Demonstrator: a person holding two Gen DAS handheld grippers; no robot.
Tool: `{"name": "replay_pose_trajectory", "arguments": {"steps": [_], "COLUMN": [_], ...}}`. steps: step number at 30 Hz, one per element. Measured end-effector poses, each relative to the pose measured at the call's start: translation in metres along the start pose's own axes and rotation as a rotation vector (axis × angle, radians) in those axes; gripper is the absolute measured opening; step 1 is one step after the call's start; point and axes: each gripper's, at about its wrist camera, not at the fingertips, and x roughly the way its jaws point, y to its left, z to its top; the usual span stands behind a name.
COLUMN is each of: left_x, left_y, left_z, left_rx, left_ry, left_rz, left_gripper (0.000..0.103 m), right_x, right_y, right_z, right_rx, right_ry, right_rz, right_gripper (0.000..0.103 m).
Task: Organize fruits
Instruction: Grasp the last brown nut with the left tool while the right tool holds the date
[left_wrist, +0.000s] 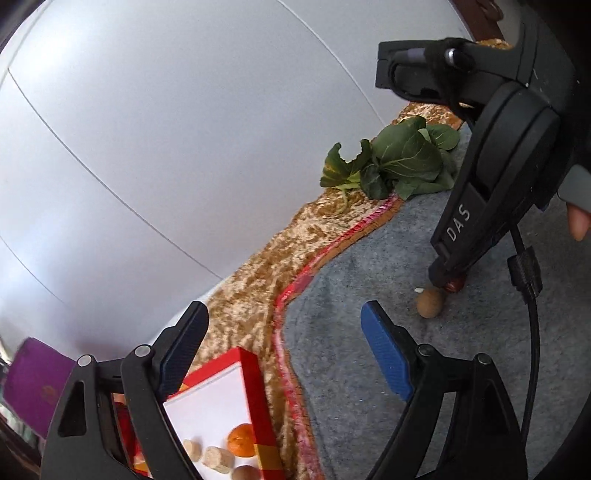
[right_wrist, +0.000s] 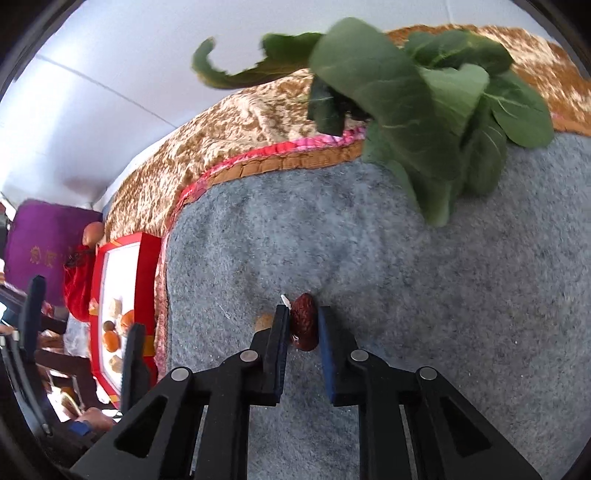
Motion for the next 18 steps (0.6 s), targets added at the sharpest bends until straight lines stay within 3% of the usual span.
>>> {"name": "replay_pose_trajectory", "arguments": {"steps": [5,6,9,12,16,18], "left_x": [0.027,0.032,0.039,0.034,0.044,0.053], "left_y": [0.022,0.024,0.022,0.004,-0.02,-0.023], "left_z": [-0.007,-0.008,-0.007,0.0,0.006,0.007], "left_rx": [-0.193,-0.224,-0.267,-0.238,-0.191,-0.211], "left_ry": [0.088,0.099,0.106,0.09,0.122,0.153], "left_rz": [-0.32,-0.355,-0.428,-0.48,-0.481,-0.486], "left_gripper": [0.085,0.085,0.085,0.085,0.085,0.078], "right_x": [-0.021,-0.025,-0.031,-0.034,-0.035,-0.034], "right_y": [-0.016,-0.019,-0.028,-0.033,-0.043,-0.045], "right_z": [0.003,0.003,0.004,0.003,0.004,0.003], "right_rx": [0.04,0.049,0.068,0.074,0.088,0.088], "right_ry": [-0.036,-0.04,-0.046,-0.045,-0.037,-0.033], "right_rz": [0.001,0.0,0.0,-0.005,-0.007,-0.011], "right_gripper": [0.016,0.016,0.016,0.016,0.016,0.016]}}
